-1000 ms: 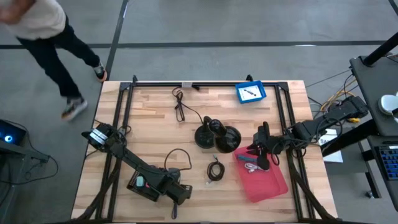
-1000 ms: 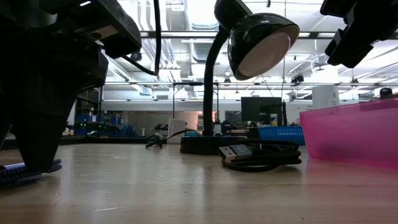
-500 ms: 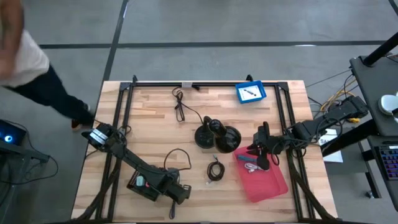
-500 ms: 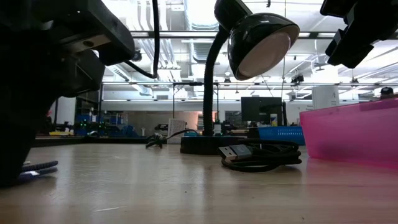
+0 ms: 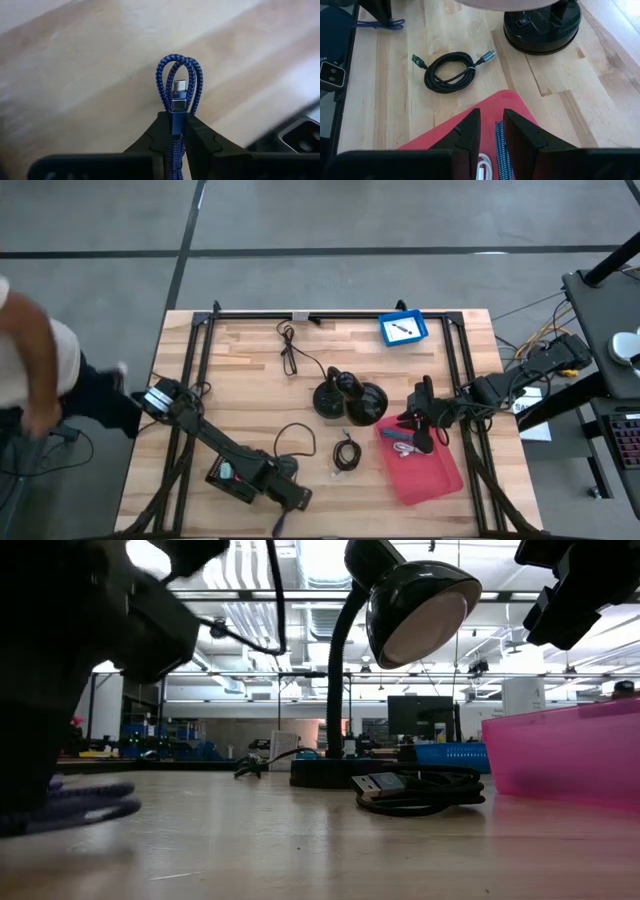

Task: Pick and place items into bin
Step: Put the purple charger cable into the pink bin

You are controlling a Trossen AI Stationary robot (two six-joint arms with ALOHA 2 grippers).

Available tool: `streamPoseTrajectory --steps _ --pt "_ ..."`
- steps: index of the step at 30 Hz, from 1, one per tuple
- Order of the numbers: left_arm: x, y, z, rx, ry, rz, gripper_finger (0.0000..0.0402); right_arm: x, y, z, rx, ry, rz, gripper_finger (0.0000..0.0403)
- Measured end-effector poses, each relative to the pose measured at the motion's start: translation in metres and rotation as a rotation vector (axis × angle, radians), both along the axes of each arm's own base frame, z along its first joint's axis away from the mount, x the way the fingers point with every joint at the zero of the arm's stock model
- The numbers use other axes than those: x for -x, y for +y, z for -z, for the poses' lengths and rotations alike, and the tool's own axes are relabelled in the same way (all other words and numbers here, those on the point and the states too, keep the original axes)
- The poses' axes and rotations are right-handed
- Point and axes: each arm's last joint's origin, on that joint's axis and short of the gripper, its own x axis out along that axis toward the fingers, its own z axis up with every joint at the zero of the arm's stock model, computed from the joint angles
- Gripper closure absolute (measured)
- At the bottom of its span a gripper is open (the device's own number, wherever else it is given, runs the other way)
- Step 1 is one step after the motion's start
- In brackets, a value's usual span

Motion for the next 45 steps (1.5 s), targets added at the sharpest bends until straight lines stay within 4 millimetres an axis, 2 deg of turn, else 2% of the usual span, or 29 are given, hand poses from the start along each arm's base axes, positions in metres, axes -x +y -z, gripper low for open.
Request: streamPoseTrajectory --steps 11,14,20,22,29,34,39,45 --pt "0.001 0.004 -0.027 -0.059 -0.161 0.09 0.0382 0.0 0.0 0.0 0.0 0.0 0.001 0.033" --pt "-0.003 0.004 -0.041 -0.126 -0.327 0.136 0.0382 0.0 0.0 0.0 0.002 -0.001 -0.002 0.033" --pt "-0.022 -0.002 -0.073 -0.38 -0.758 0.352 0.0382 0.0 0.0 0.0 0.013 -0.002 -0.012 0.033" --pt "-0.024 0.0 -0.082 -0.455 -0.845 0.417 0.0382 0.0 0.0 0.0 0.011 -0.004 -0.013 0.033" --pt "-0.033 0.024 -0.109 -0.637 -0.986 0.427 0.0382 -0.002 0.001 -0.002 0.001 -0.025 -0.019 0.033" --pt "-0.039 0.046 -0.133 -0.777 -1.108 0.435 0.0382 -0.01 0.005 -0.013 -0.001 -0.166 -0.063 0.0319" --pt "-0.039 0.068 -0.156 -0.864 -1.171 0.397 0.0382 -0.017 0.008 -0.024 -0.002 -0.304 -0.091 0.028" --pt "-0.035 0.082 -0.168 -0.955 -1.19 0.41 0.0382 -0.019 0.01 -0.029 -0.057 -0.351 -0.076 0.022"
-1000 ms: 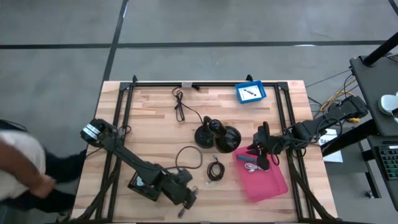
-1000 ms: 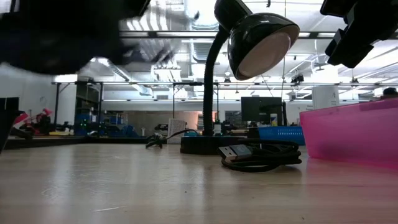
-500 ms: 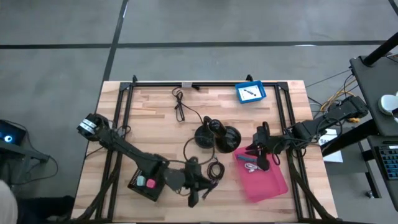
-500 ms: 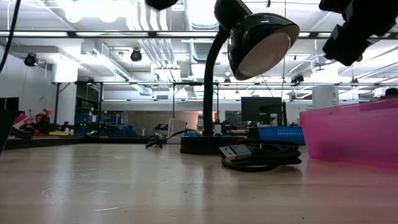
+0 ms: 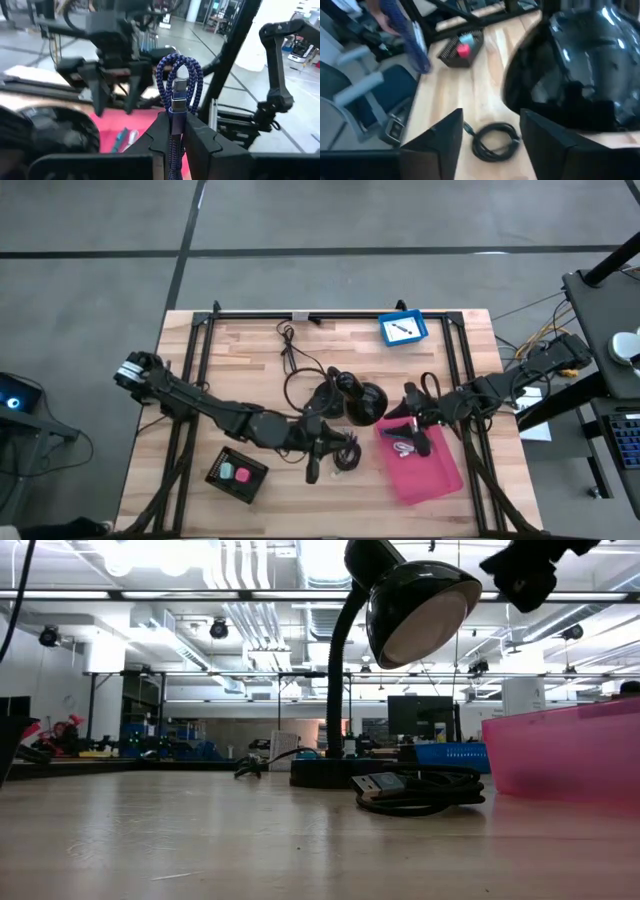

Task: Pick and place items into bin
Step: Put the purple charger cable into the pink bin

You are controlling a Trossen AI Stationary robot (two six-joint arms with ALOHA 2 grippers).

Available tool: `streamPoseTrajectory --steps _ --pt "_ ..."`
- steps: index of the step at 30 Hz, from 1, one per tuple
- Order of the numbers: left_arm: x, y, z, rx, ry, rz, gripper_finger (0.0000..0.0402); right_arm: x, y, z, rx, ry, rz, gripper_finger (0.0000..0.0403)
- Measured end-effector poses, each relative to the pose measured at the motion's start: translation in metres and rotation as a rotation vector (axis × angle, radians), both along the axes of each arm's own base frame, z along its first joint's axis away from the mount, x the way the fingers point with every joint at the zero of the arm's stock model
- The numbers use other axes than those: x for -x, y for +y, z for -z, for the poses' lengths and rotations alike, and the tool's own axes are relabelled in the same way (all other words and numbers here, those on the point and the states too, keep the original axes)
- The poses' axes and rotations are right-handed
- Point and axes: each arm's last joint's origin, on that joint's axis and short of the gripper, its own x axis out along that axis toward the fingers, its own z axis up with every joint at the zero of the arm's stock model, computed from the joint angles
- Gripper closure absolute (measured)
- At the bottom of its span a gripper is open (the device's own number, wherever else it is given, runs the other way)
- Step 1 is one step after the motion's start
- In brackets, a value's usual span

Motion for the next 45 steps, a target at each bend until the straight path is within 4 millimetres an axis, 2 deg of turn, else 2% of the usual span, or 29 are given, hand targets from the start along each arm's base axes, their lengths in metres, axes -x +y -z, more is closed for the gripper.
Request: streamPoseTrajectory --steps 5,10,20,31,37,45 --pt "-0.003 0.008 -0.008 -0.027 -0.076 -0.025 0.0382 -0.003 0.005 -0.011 -0.047 -0.108 -0.028 0.0182" --pt "-0.005 0.015 -0.012 -0.018 -0.135 -0.088 0.0382 -0.004 0.008 -0.02 -0.088 -0.203 -0.054 0.0166" --pt "-0.013 0.027 -0.014 -0.003 -0.178 -0.169 0.0382 -0.005 0.008 -0.024 0.037 -0.262 -0.094 0.0172" --pt "-0.014 0.031 -0.019 0.002 -0.206 -0.165 0.0382 -0.005 0.008 -0.024 0.056 -0.266 -0.096 0.0174" --pt "-0.016 0.034 -0.026 -0.06 -0.287 -0.17 0.0382 -0.005 0.008 -0.024 0.056 -0.266 -0.095 0.0174" --pt "-0.026 0.035 -0.016 -0.077 -0.31 -0.154 0.0382 -0.006 0.005 -0.027 0.072 -0.277 -0.027 0.0174"
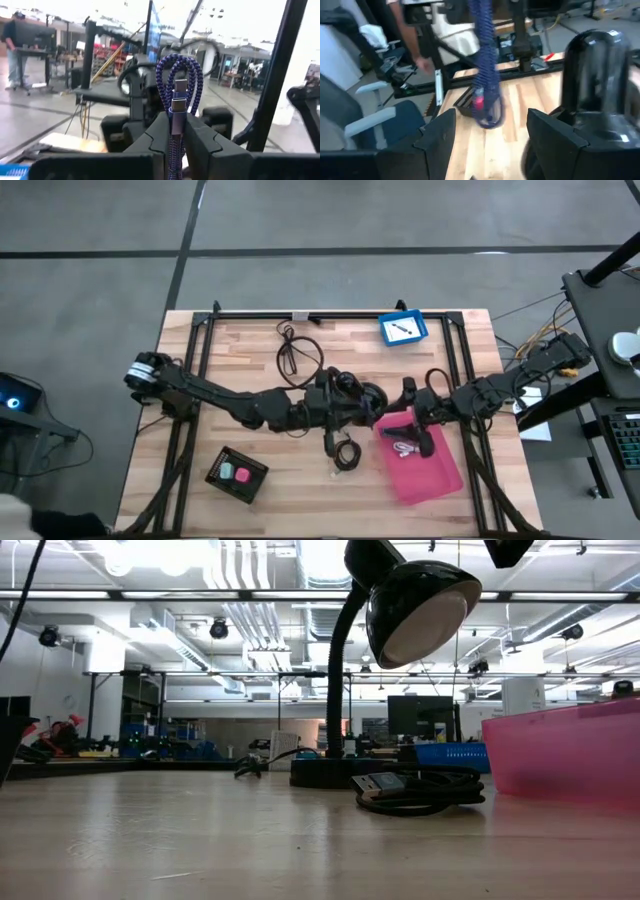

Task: Pick and place items into bin
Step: Put the purple charger cable into the pink bin

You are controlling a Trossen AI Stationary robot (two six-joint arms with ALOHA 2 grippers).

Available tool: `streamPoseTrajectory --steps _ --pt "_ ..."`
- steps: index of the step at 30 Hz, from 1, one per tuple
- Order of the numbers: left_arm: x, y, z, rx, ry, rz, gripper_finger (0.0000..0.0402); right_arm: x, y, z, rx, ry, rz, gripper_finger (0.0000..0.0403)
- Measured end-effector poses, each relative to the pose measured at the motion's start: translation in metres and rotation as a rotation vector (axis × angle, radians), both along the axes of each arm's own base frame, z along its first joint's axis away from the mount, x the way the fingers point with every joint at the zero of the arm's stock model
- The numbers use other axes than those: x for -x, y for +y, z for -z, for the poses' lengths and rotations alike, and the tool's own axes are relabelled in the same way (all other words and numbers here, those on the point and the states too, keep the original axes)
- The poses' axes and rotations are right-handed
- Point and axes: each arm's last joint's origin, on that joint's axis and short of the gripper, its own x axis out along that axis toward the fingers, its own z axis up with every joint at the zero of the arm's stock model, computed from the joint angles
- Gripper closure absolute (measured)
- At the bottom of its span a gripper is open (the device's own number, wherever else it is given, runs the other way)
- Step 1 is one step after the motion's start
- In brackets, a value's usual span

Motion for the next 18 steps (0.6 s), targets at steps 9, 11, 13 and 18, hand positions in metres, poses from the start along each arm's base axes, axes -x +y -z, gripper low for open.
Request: streamPoseTrajectory --steps 9,11,13,18 --pt "-0.005 0.005 -0.002 -0.023 -0.013 -0.021 0.0382 -0.001 0.0 -0.014 0.038 -0.063 0.028 0.0174" --pt "-0.005 0.005 -0.003 -0.023 -0.016 -0.019 0.0382 -0.004 0.001 -0.018 0.06 -0.11 0.027 0.0174" --pt "-0.005 0.005 -0.003 -0.023 -0.015 -0.018 0.0382 -0.009 0.003 -0.018 0.107 -0.144 0.022 0.0174" --pt "-0.005 0.005 -0.002 -0.024 -0.012 -0.018 0.0378 -0.022 0.009 -0.012 0.184 -0.139 0.032 0.0174"
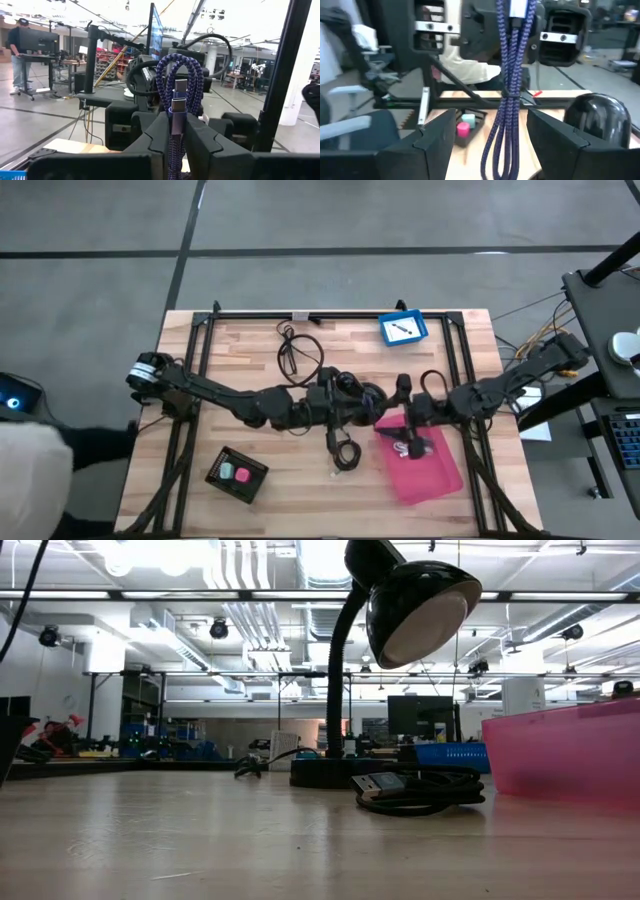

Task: Pick and place items into bin
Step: Put the purple charger cable into the pink bin

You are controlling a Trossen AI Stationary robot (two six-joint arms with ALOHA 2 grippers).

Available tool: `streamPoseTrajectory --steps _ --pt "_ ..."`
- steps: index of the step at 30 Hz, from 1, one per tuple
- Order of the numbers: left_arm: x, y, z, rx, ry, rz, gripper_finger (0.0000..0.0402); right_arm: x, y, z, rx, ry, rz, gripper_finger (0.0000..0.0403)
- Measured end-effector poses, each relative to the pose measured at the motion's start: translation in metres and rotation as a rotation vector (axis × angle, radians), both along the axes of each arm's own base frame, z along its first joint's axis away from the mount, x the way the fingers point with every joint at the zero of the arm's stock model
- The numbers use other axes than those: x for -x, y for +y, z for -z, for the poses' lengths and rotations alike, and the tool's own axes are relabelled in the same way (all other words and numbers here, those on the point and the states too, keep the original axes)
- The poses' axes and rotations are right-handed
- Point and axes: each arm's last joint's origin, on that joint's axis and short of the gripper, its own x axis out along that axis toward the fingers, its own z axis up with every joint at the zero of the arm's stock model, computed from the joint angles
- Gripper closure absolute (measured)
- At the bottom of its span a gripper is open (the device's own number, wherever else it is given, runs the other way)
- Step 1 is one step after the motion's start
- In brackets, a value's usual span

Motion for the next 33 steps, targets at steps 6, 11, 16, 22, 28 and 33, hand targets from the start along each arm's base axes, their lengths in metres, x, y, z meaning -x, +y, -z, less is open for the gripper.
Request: streamPoseTrajectory --steps 6,11,16,22,28,33 --pt "0.0001 0.0 0.0001 0.0 0.001 0.0 0.0381 -0.007 0.0008 0.0034 0.02 0.021 0.086 0.0175" --pt "0.0001 0.0 0.0001 0.0 0.001 0.0 0.0381 -0.0051 -0.0001 0.0003 0.012 0.008 0.088 0.0175" --pt "0.0002 0.0 0.0 -0.001 0.0 0.003 0.0381 -0.004 -0.0007 -0.001 0.001 0.004 0.089 0.019" --pt "0.0002 -0.0001 -0.0002 -0.001 0.0 0.007 0.038 -0.0039 -0.0005 -0.0009 -0.005 0.004 0.086 0.023" --pt "0.0003 -0.0002 -0.0002 -0.002 -0.001 0.009 0.038 -0.004 -0.0004 -0.0008 -0.001 0.004 0.085 0.0277" --pt "0.0004 -0.0002 -0.0003 -0.002 -0.001 0.009 0.038 -0.0041 -0.0002 -0.0007 -0.002 0.005 0.082 0.0317"
